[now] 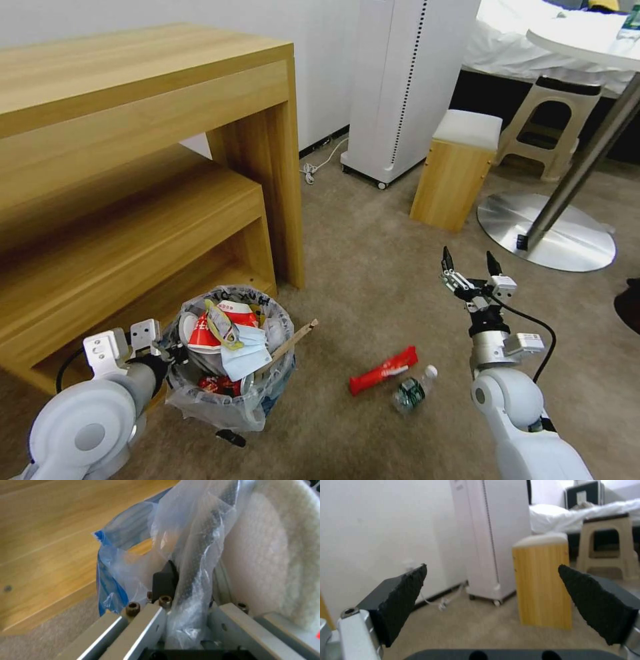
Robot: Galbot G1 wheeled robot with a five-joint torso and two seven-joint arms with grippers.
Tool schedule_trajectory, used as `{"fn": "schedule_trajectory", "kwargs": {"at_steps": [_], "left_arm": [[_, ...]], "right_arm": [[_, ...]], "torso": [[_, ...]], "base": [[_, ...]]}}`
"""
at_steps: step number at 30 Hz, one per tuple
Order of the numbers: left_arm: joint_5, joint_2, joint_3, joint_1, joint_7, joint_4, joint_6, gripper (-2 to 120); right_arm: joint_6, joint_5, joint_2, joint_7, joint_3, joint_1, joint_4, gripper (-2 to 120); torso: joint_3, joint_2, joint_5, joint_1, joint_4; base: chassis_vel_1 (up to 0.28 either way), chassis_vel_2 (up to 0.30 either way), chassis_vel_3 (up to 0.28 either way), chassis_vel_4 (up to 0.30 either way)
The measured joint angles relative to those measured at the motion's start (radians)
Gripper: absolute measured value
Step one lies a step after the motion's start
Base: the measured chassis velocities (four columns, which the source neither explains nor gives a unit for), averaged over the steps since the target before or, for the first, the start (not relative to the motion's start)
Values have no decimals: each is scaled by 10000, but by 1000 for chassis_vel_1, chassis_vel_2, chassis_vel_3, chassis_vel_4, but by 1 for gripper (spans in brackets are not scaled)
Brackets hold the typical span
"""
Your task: Pick up the trash bin and place the garbage on the floor into it.
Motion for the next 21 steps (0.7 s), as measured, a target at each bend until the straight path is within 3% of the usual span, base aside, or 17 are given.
{"fn": "schedule_trajectory", "kwargs": {"at_steps": [6,8,9,11,12,13,15,16,19,21], "left_arm": [[42,-13,-4,59,-1,-76,0,0],[66,-17,-6,90,-3,-126,0,0],[66,-17,-6,90,-3,-126,0,0],[69,-18,-18,114,-4,-163,0,0],[74,-14,-35,143,-6,-202,0,0],[74,-14,-35,143,-6,-202,0,0],[75,7,-80,206,-12,-277,0,0],[75,7,-80,206,-12,-277,0,0],[87,15,-131,278,-24,-342,0,0],[97,15,-136,296,-25,-355,0,0]], "right_arm": [[-1488,-232,-370,1105,-241,-233,256,100],[-3038,-119,-652,1861,-509,-308,429,100],[-3038,-119,-652,1861,-509,-308,429,100],[-4607,569,-898,3070,-907,-276,613,100],[-5893,1273,-1044,4011,-1239,-140,718,100],[-5893,1273,-1044,4011,-1239,-140,718,100],[-7616,2693,-1178,5182,-1706,197,710,100],[-7616,2693,-1178,5182,-1706,197,710,100],[-9184,4313,-1092,6621,-2350,838,319,100],[-9393,4600,-1017,6872,-2474,978,182,100]], "torso": [[-6,0,1,-7,0],[-6,0,0,-9,0],[-6,0,0,-9,0],[-7,1,1,-9,-1],[-5,1,0,-8,-2],[-5,1,0,-8,-2],[-5,1,1,-8,-1],[-5,1,1,-8,-1],[-5,1,0,-8,2],[-4,1,0,-8,2]], "base": [[3,0,-12,10],[14,-14,-29,7],[27,-28,-58,14],[0,0,0,0],[0,0,0,0],[0,0,0,0],[0,0,0,0],[0,0,0,0],[0,0,0,0],[0,0,0,0]]}}
